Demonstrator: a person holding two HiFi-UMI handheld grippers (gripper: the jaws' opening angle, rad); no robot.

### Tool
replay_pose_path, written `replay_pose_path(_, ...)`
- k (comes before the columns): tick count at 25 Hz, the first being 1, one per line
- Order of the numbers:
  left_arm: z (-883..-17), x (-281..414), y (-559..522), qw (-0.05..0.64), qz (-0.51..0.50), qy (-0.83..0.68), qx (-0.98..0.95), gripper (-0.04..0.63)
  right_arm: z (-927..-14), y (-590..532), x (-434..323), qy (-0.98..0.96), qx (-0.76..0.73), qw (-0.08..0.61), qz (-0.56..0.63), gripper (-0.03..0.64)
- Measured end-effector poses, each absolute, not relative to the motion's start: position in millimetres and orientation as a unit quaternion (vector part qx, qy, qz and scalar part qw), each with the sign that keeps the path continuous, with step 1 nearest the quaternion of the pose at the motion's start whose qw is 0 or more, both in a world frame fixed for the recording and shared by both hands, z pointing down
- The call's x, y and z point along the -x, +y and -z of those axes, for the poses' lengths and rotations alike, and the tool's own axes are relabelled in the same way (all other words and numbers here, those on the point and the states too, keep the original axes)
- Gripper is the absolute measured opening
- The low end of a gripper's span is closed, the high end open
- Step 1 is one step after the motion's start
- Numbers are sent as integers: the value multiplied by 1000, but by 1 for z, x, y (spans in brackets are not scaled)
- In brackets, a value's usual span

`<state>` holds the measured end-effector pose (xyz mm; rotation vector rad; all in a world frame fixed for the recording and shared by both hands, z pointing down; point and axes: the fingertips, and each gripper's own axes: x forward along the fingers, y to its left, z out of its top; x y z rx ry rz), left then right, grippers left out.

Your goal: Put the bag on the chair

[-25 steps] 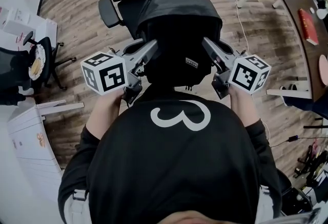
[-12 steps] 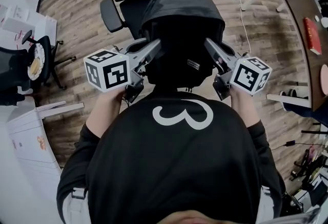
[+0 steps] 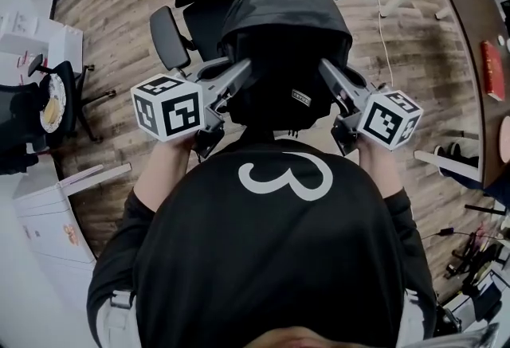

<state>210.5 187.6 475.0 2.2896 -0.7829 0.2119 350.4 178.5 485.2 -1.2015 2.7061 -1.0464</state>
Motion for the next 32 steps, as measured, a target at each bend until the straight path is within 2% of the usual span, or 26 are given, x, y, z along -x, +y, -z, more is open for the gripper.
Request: replay_pose_path(32,-521,-176,-52,392,-119,-297,-863,34,-530,-57,-316,837,396,-21,377,43)
